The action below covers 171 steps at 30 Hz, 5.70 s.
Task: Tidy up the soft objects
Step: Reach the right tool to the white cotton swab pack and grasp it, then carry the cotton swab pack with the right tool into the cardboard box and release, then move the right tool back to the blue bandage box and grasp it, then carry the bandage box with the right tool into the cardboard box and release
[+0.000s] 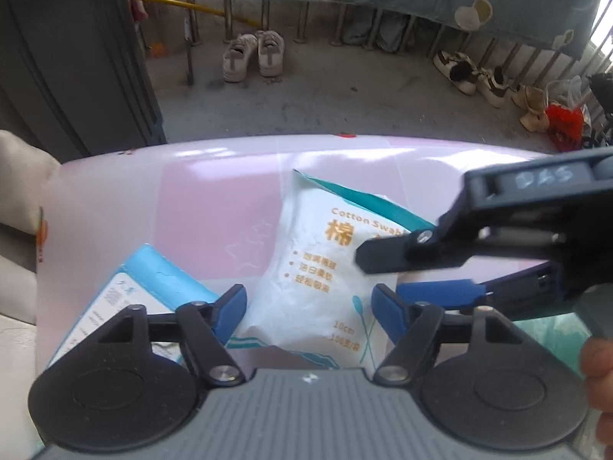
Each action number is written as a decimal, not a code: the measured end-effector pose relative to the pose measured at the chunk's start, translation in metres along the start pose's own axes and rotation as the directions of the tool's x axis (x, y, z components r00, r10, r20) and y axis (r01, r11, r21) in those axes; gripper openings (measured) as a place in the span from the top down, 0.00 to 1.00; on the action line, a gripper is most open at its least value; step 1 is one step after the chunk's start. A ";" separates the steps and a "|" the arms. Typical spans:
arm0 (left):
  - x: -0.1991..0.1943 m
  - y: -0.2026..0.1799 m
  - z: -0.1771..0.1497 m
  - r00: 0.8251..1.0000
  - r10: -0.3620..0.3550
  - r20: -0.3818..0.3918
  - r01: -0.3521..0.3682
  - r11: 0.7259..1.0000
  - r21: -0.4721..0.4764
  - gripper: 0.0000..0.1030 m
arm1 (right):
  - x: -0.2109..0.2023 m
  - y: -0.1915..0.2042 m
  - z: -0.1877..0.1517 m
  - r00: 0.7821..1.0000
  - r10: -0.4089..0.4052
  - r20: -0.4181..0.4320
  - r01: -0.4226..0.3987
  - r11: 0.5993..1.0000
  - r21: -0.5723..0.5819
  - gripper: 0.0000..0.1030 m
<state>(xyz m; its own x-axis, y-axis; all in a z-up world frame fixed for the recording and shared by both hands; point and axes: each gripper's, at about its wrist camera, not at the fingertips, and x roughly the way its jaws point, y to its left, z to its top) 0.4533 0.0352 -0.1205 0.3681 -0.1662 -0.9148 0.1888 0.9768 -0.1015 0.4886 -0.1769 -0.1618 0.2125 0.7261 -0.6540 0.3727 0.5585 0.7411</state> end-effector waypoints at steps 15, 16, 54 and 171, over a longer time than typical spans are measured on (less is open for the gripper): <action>-0.026 -0.001 0.003 0.998 -0.061 -0.028 0.057 0.992 -0.112 0.49 | -0.020 0.010 -0.005 0.999 0.028 0.015 -0.027 0.997 -0.070 0.83; -0.034 -0.002 0.003 0.998 -0.065 -0.021 0.062 0.992 -0.113 0.50 | -0.027 0.014 -0.009 0.999 0.035 0.015 -0.034 0.996 -0.082 0.83; -0.083 -0.357 -0.050 0.985 -0.166 -0.049 0.173 0.954 0.245 0.36 | -0.326 -0.226 -0.015 0.966 -0.033 0.258 0.034 0.999 -0.002 0.82; -0.249 0.154 -0.378 0.818 0.513 0.261 -0.359 0.809 -0.465 0.14 | 0.081 0.100 -0.122 0.990 -0.098 0.105 0.100 0.995 -0.020 0.82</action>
<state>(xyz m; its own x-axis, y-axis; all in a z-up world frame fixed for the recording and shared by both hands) 0.0466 0.2777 -0.0557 0.6353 0.3297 -0.6983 -0.4031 0.9129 0.0644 0.4326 -0.0129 -0.1222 0.2684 0.6221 -0.7355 0.3740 0.6363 0.6747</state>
